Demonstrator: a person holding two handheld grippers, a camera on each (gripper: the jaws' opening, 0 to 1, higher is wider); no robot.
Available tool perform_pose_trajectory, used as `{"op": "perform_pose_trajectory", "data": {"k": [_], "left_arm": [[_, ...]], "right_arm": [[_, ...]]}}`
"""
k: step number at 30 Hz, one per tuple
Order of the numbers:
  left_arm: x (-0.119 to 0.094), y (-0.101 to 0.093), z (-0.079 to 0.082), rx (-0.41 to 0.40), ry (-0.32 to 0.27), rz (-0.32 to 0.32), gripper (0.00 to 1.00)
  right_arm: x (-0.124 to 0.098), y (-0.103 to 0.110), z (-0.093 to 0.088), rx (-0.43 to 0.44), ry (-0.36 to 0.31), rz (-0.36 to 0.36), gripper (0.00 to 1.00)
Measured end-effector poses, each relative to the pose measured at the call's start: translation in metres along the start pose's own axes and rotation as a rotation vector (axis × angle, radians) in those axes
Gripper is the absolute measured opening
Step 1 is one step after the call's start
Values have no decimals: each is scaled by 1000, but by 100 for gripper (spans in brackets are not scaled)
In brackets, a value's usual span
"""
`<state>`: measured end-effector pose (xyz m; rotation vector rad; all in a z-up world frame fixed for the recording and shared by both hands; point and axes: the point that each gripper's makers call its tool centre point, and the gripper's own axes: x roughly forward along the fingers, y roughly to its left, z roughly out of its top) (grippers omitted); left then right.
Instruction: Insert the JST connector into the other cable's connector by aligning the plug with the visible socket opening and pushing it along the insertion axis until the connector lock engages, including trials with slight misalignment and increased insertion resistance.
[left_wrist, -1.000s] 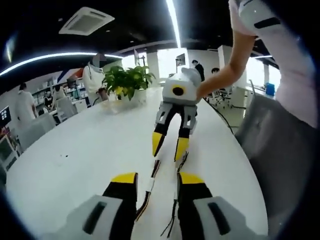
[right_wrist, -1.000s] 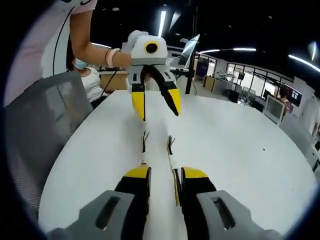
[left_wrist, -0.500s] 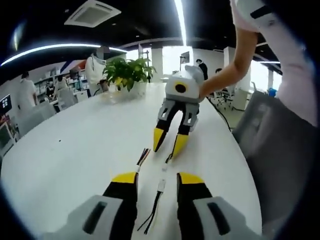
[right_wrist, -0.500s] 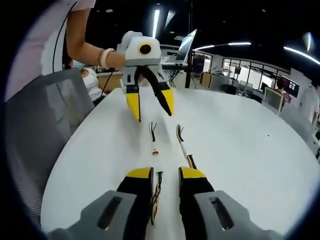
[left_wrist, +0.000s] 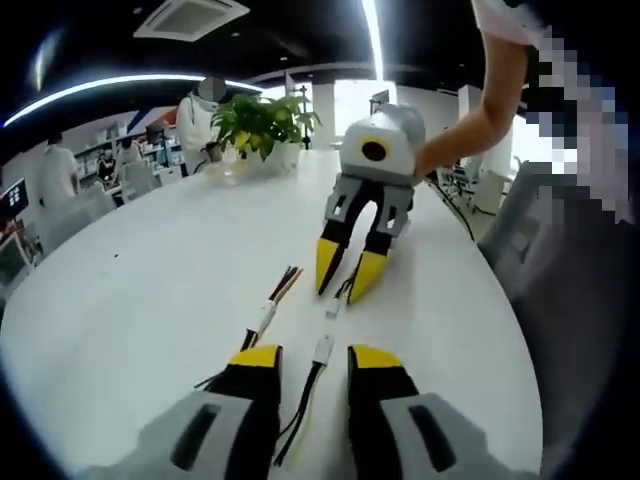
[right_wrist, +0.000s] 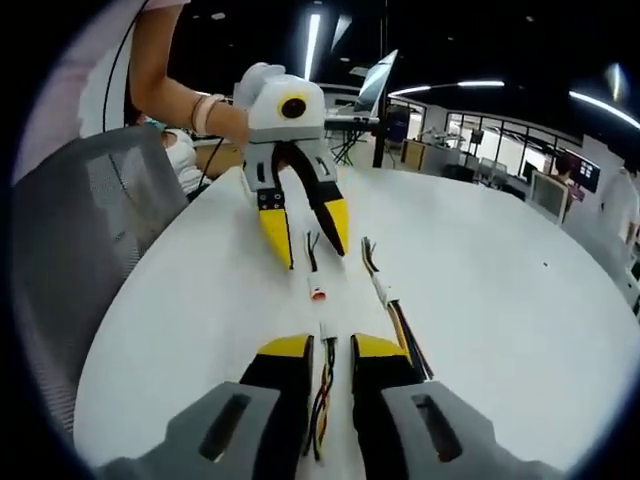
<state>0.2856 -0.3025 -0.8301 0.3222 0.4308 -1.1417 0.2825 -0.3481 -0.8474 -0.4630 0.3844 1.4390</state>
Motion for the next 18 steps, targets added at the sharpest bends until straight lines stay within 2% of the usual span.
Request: {"op": "perform_pose_trajectory", "data": {"k": [12,18], "left_arm": [[4,-1,-5,-27,7,1,14],[7,-2,-9,-12,16,1,12]], "right_arm": [[2,-1,-1,11,-16,-5,7],[2,1,0,29,-25,-4,5]]}}
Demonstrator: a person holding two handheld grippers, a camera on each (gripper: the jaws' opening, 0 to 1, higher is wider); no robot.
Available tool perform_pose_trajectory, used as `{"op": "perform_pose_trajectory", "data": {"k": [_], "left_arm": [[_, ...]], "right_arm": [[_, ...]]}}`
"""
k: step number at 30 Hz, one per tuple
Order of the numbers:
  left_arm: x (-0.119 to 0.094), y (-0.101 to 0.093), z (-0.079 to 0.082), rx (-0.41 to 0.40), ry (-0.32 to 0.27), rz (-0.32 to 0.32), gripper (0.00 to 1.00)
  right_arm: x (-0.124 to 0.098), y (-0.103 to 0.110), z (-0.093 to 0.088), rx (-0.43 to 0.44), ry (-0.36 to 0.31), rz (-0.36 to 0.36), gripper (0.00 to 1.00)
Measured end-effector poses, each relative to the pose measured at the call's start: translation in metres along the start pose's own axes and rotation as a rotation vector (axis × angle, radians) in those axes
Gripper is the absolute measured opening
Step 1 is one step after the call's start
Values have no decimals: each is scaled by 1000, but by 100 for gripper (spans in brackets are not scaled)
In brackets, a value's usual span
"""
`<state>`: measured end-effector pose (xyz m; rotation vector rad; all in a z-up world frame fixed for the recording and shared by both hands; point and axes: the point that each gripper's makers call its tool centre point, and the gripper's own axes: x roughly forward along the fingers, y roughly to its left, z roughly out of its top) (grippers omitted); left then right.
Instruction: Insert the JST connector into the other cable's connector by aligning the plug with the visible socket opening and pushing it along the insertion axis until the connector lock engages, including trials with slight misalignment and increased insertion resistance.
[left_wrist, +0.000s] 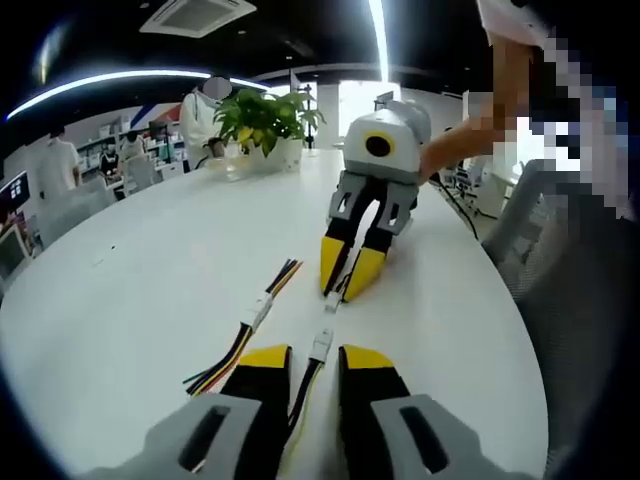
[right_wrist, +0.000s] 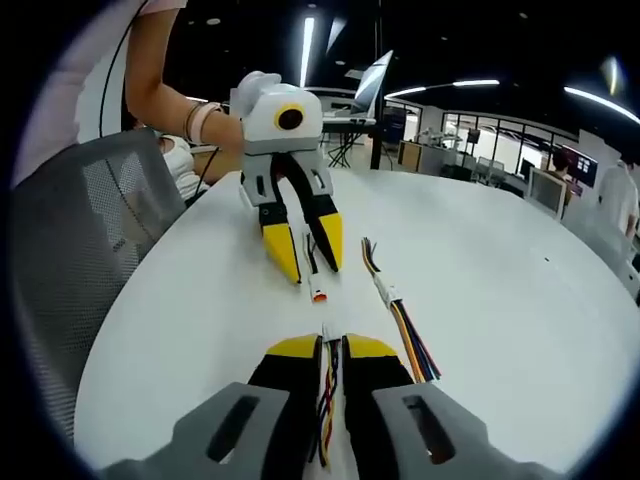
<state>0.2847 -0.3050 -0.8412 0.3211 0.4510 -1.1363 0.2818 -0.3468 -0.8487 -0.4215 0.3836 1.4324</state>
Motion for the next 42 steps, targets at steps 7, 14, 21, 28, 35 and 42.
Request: {"op": "perform_pose_trajectory", "data": {"k": [7,14,21,28,35,42], "left_arm": [[-1,-5,0,20,-5,-2,9],[1,-6,1,7,-23,-7,3],[3,-6,2,-4,-47,-3,1],[5,-4,2,-13,-32,3,0],[7,-6,2,8,-5,-6,0],[7,-4,6,5,15,-20,0]], "right_arm": [[0,1,1,18,-6,-2,5],[0,0,0,28,-5,-4,5],[0,0,0,43,-6,-5,4],[2,1,2,75,-2,1,4],[3,8,7,61,26,35,4],[2,2,12,51,73,76,3]]}}
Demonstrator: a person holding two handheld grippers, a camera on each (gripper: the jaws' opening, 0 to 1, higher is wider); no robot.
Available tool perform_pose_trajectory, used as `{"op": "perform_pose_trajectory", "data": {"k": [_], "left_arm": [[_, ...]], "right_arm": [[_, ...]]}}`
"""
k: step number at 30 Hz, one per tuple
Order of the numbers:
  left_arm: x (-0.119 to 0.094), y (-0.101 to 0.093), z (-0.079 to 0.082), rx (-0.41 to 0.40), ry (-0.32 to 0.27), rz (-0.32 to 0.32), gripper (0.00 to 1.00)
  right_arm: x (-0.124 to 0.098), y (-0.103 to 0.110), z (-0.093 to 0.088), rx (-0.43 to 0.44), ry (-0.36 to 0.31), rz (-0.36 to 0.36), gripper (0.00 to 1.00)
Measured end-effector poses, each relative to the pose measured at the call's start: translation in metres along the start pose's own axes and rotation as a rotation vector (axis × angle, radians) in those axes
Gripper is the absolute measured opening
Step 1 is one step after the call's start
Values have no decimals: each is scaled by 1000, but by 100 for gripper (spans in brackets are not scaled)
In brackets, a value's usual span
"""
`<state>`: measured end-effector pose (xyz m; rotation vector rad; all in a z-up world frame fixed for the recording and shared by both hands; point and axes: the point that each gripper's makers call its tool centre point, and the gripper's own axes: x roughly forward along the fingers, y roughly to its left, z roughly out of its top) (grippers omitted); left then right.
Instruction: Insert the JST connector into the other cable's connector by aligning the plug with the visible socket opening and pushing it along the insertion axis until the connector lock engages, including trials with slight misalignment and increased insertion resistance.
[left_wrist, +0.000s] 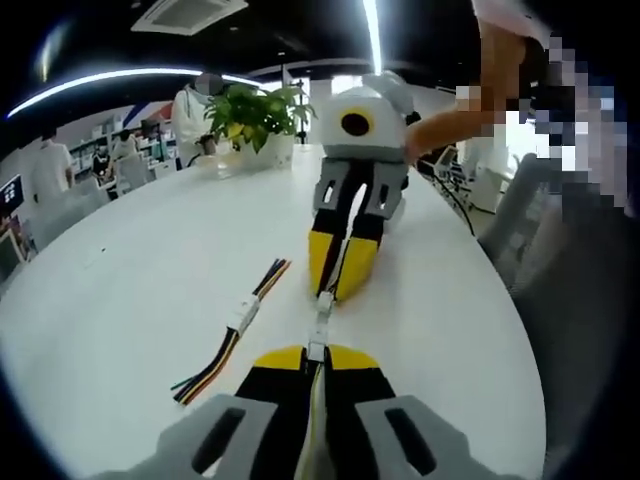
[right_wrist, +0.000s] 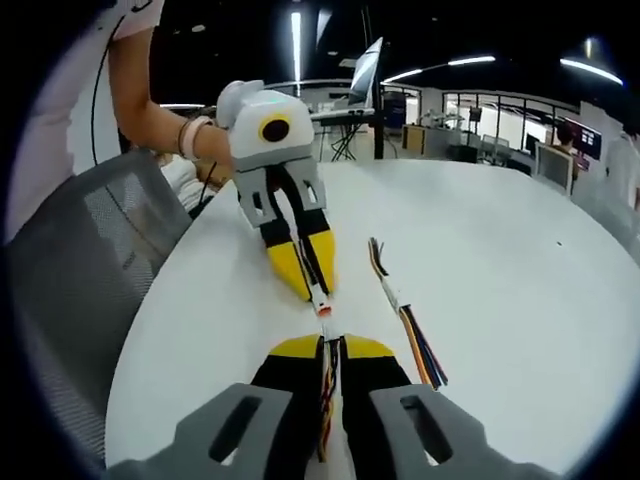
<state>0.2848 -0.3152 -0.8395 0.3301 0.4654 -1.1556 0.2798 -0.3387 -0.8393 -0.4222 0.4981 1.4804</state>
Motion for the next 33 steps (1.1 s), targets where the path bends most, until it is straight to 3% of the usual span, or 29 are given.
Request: {"op": "perform_pose_trajectory", "data": {"k": [11,18,33], "left_arm": [[-3,2,8,-36,5,-25,0],[-1,0,8,-34,18,-42,0],[1,-1,6,-107,36,-54,0]], "right_arm": [[3,-2,4,-61,34,44,3],[3,-4,5,-82,43,51,3],[6,1,2,-122,73,68,3]]}}
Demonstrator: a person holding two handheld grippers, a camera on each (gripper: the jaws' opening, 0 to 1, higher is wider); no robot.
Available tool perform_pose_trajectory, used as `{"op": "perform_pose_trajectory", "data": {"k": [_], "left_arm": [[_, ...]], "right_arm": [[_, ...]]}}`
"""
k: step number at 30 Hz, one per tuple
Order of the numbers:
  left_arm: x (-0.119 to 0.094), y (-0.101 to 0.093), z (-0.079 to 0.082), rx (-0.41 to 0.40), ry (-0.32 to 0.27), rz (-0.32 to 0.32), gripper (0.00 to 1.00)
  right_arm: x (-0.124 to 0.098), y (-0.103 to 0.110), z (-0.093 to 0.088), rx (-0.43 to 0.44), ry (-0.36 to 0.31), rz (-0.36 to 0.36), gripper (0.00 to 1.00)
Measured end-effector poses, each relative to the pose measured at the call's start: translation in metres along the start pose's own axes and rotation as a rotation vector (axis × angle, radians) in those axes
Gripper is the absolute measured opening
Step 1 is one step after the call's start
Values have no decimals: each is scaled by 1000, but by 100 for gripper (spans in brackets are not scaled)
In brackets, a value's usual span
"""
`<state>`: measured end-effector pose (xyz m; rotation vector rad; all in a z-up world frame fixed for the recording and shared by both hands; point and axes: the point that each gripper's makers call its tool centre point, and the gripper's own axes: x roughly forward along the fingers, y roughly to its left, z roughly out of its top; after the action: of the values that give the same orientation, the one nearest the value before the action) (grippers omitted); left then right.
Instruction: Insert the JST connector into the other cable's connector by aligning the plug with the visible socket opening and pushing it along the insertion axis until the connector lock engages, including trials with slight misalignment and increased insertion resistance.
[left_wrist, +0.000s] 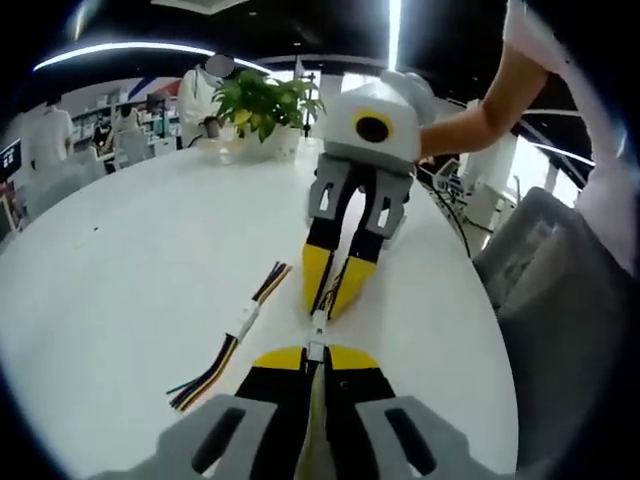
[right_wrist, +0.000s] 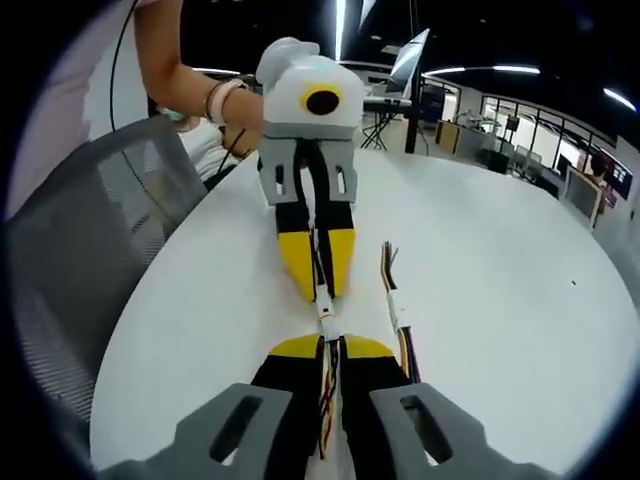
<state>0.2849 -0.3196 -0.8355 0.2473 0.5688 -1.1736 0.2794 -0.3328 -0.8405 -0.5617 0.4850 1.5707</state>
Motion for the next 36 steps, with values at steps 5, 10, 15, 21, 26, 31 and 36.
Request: {"op": "perform_pose_trajectory", "data": {"k": [5,10,15,21,26,31,36], "left_arm": [[0,1,1,10,8,4,0],[1,-1,1,63,28,0,0],[3,-3,0,83,48,-2,0],[4,-5,-1,122,67,1,0],[5,-6,-3,135,81,-1,0],[5,-5,0,170,73,1,0],[6,-9,2,231,63,-15,0]], "right_arm": [[0,-3,0,-7,9,1,3],[0,-1,-2,-7,29,14,3],[-1,0,-3,-13,39,34,3],[0,2,-6,20,56,47,3],[2,4,-7,31,70,51,3],[2,2,-7,41,71,48,3],[2,4,-5,56,61,61,3]]}}
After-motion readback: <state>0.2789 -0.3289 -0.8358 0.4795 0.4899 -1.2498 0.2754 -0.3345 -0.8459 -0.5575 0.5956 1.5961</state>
